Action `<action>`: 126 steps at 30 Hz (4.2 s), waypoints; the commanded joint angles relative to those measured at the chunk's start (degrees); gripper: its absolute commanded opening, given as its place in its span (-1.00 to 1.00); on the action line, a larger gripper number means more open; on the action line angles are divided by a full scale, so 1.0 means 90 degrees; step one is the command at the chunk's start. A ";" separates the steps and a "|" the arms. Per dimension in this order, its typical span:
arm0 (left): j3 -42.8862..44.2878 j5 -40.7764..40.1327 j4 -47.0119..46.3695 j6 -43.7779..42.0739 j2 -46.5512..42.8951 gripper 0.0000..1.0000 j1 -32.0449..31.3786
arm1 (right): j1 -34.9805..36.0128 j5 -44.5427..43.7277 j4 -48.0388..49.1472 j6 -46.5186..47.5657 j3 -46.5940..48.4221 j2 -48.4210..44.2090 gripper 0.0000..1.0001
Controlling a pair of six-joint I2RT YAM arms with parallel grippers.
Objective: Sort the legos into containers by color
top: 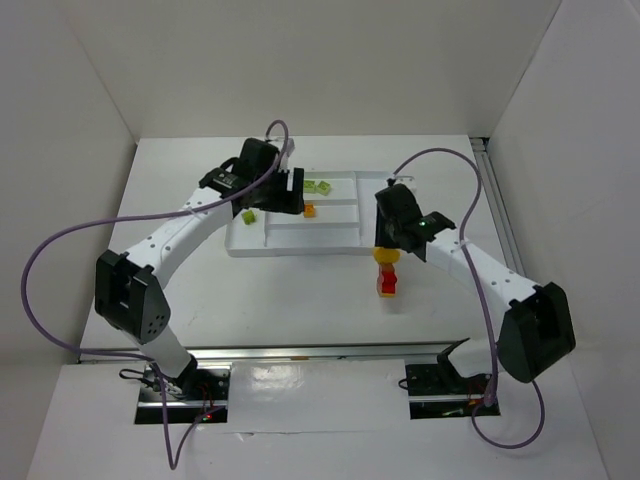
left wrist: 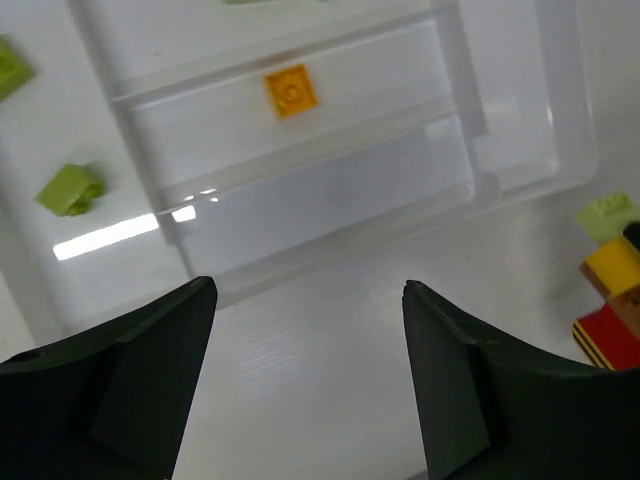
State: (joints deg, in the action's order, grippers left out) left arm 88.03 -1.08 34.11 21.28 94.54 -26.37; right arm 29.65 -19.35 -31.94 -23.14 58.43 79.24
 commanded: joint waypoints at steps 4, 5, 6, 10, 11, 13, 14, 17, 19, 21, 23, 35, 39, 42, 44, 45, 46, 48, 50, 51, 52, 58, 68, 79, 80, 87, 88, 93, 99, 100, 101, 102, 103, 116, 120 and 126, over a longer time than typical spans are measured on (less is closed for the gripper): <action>-0.0464 0.2617 -0.0907 -0.0352 -0.0027 0.72 -0.0594 | -0.0685 0.0751 -0.0132 -0.0105 0.0343 -0.0631 -0.53; -0.0465 0.2949 -0.1015 -0.0352 0.0041 0.74 -0.0682 | -0.0793 0.0918 -0.0045 -0.0105 0.0343 -0.0718 -0.53; -0.0532 0.3581 -0.1123 -0.0352 0.0042 0.74 -0.0683 | -0.0910 0.1104 0.0023 -0.0105 0.0343 -0.0825 -0.53; -0.0727 0.4971 -0.1776 -0.0334 0.0111 0.76 -0.0810 | -0.1612 0.1934 0.0141 -0.0105 0.0480 -0.0943 -0.53; -0.0844 0.5254 -0.2029 -0.0265 0.0111 0.79 -0.0878 | -0.1721 0.2284 0.0199 -0.0105 0.0548 -0.0943 -0.53; -0.1303 0.5890 -0.2947 0.0047 0.0111 0.79 -0.0879 | -0.2023 0.2666 0.0404 -0.0105 0.0548 -0.1021 -0.53; -0.1459 0.6008 -0.3250 0.0193 0.0111 0.79 -0.0879 | -0.2112 0.3026 0.0482 -0.0105 0.0548 -0.1080 -0.53; -0.2006 0.6554 -0.4547 0.0876 0.0189 0.79 -0.0879 | -0.2433 0.3506 0.0649 -0.0105 0.0548 -0.1148 -0.53; -0.2387 0.6818 -0.5523 0.1577 0.0189 0.79 -0.0937 | -0.2581 0.4004 0.0805 -0.0232 0.0548 -0.1227 -0.53; -0.2330 0.6529 -0.5549 0.1504 0.0189 0.81 -0.1122 | -0.2766 0.4355 0.0874 -0.0309 0.0548 -0.1294 -0.53; -0.2252 0.6458 -0.5606 0.1638 0.0277 0.83 -0.1181 | -0.2844 0.4503 0.0990 -0.0368 0.0548 -0.1295 -0.53; -0.2711 0.7113 -0.9006 0.3711 0.1468 0.87 -0.1298 | -0.2972 0.5568 0.1450 -0.0691 0.0490 -0.1412 -0.53; -0.2575 0.6947 -0.8547 0.3243 0.1468 0.89 -0.1298 | -0.2972 0.5568 0.1450 -0.0691 0.0490 -0.1412 -0.53; -0.2486 0.6888 -0.8476 0.3386 0.1468 0.89 -0.1298 | -0.2972 0.5724 0.1450 -0.0691 0.0490 -0.1412 -0.53; -0.2486 0.7073 -0.9255 0.3941 0.1624 0.89 -0.1298 | -0.2972 0.5725 0.1517 -0.0691 0.0490 -0.1412 -0.53; -0.2486 0.7073 -0.9529 0.4118 0.1731 0.89 -0.1298 | -0.2972 0.5792 0.1518 -0.0749 0.0490 -0.1412 -0.53; -0.2486 0.7073 -0.9764 0.4256 0.1732 0.89 -0.1298 | -0.2972 0.5793 0.1595 -0.0750 0.0432 -0.1470 -0.53; -0.2486 0.7073 -1.0253 0.4500 0.1839 0.89 -0.1356 | -0.2972 0.5870 0.1596 -0.0817 0.0431 -0.1471 -0.53; -0.2486 0.7073 -1.0526 0.4812 0.2014 0.87 -0.1415 | -0.2972 0.5871 0.1665 -0.0818 0.0373 -0.1471 -0.53; -0.2428 0.7073 -1.0750 0.4891 0.2015 0.87 -0.1416 | -0.2972 0.5939 0.1665 -0.0818 0.0373 -0.1471 -0.53; -0.2427 0.7006 -1.0753 0.4892 0.2015 0.87 -0.1474 | -0.2972 0.5940 0.1665 -0.0818 0.0315 -0.1471 -0.53; -0.2281 0.6937 -1.0889 0.5038 0.2152 0.80 -0.1533 | -0.2972 0.5998 0.1723 -0.0877 0.0255 -0.1471 -0.53; -0.2340 0.6712 -1.1037 0.5292 0.2210 -1.00 -0.1533 | -0.2972 0.5765 0.1636 -0.0808 0.0255 -0.1471 -0.53; -0.3530 0.6771 -1.0998 0.5059 0.1713 -1.00 -0.1416 | -0.3177 0.5227 0.1635 -0.0808 0.0451 -0.1656 -0.64; -0.3618 0.6771 -1.0997 0.5058 0.1712 -1.00 -0.1416 | -0.3177 0.5140 0.1635 -0.0808 0.0451 -0.1656 -0.64; -0.3804 0.6762 -1.0112 0.4474 0.1235 -1.00 -0.1259 | -0.3177 0.4204 0.1305 -0.0808 0.0392 -0.1589 -0.64; -0.3746 0.6674 -0.9509 0.4143 0.1089 -1.00 -0.1182 | -0.3177 0.3873 0.1149 -0.0808 0.0392 -0.1588 -0.64; -0.2011 0.3744 -0.2850 0.0953 0.0267 -1.00 -0.1250 | -0.3177 0.1655 0.0833 -0.0886 0.0101 -0.1178 -0.64; -0.1509 0.2182 -0.0773 0.0282 0.0111 -1.00 -0.1318 | -0.3012 0.0307 0.1333 -0.1139 -0.0535 -0.1091 -0.64; -0.1626 0.1910 -0.0772 0.0215 -0.0015 -1.00 -0.1318 | -0.3011 0.0121 0.1333 -0.1198 -0.0536 -0.1022 -0.64; -0.1743 0.1840 -0.0772 0.0214 -0.0190 -1.00 -0.1318 | -0.2934 -0.0026 0.1333 -0.1199 -0.0536 -0.0944 -0.64; -0.1831 0.1781 -0.0772 0.0156 -0.0260 -1.00 -0.1318 | -0.2933 -0.0327 0.1333 -0.1199 -0.0536 -0.0750 -0.64; -0.1899 0.1722 -0.0772 0.0078 -0.0319 -1.00 -0.1318 | -0.2836 -0.0485 0.1400 -0.1305 -0.0536 -0.0651 -0.64; -0.1509 0.3712 -0.0322 -0.0831 -0.0456 -1.00 -0.0938 | -0.1927 -0.2343 0.1898 -0.1386 -0.0292 0.1264 0.15; -0.1373 0.4026 -0.0382 -0.0958 -0.0534 -1.00 -0.0771 | -0.1928 -0.2019 0.1822 -0.1209 0.0020 0.1177 1.00; -0.1188 0.5447 -0.0450 -0.1153 -0.0475 -1.00 -0.0449 | -0.1869 -0.0422 0.2005 -0.0469 0.0081 -0.0325 0.92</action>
State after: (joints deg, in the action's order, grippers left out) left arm 74.96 37.10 31.27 13.37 91.92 -31.35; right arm 12.25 -30.89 -17.85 -31.53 57.21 85.45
